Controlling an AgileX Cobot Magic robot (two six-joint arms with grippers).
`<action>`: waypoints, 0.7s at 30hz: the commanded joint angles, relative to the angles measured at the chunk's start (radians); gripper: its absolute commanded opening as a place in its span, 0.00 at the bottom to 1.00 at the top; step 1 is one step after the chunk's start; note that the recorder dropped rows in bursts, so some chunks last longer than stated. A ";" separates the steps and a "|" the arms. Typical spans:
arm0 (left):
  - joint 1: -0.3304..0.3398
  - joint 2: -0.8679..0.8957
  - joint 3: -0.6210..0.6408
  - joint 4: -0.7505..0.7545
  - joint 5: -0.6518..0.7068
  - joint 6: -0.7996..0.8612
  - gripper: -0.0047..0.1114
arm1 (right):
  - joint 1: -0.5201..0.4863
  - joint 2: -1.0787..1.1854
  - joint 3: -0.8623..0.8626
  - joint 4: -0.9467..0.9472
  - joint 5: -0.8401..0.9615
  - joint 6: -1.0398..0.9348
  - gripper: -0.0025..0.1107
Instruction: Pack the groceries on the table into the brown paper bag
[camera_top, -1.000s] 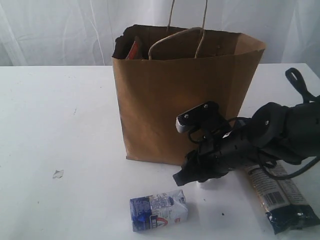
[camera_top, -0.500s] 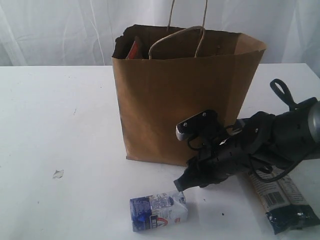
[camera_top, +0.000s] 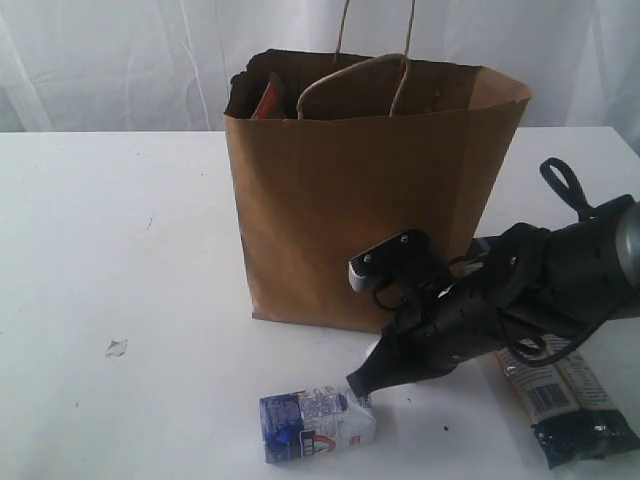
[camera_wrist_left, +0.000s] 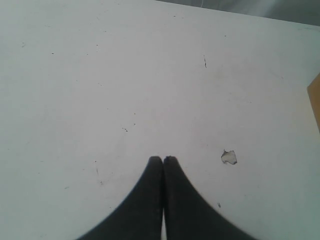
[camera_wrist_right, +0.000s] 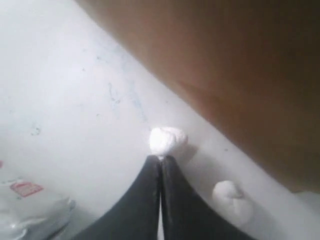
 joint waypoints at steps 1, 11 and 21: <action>0.004 -0.004 0.007 0.007 -0.003 -0.003 0.04 | 0.001 -0.007 -0.003 -0.002 0.092 -0.009 0.02; 0.004 -0.004 0.007 0.007 -0.003 -0.003 0.04 | 0.001 -0.064 -0.003 0.008 0.037 0.124 0.02; 0.004 -0.004 0.007 0.007 -0.003 -0.003 0.04 | 0.001 -0.036 -0.082 0.006 0.068 0.234 0.44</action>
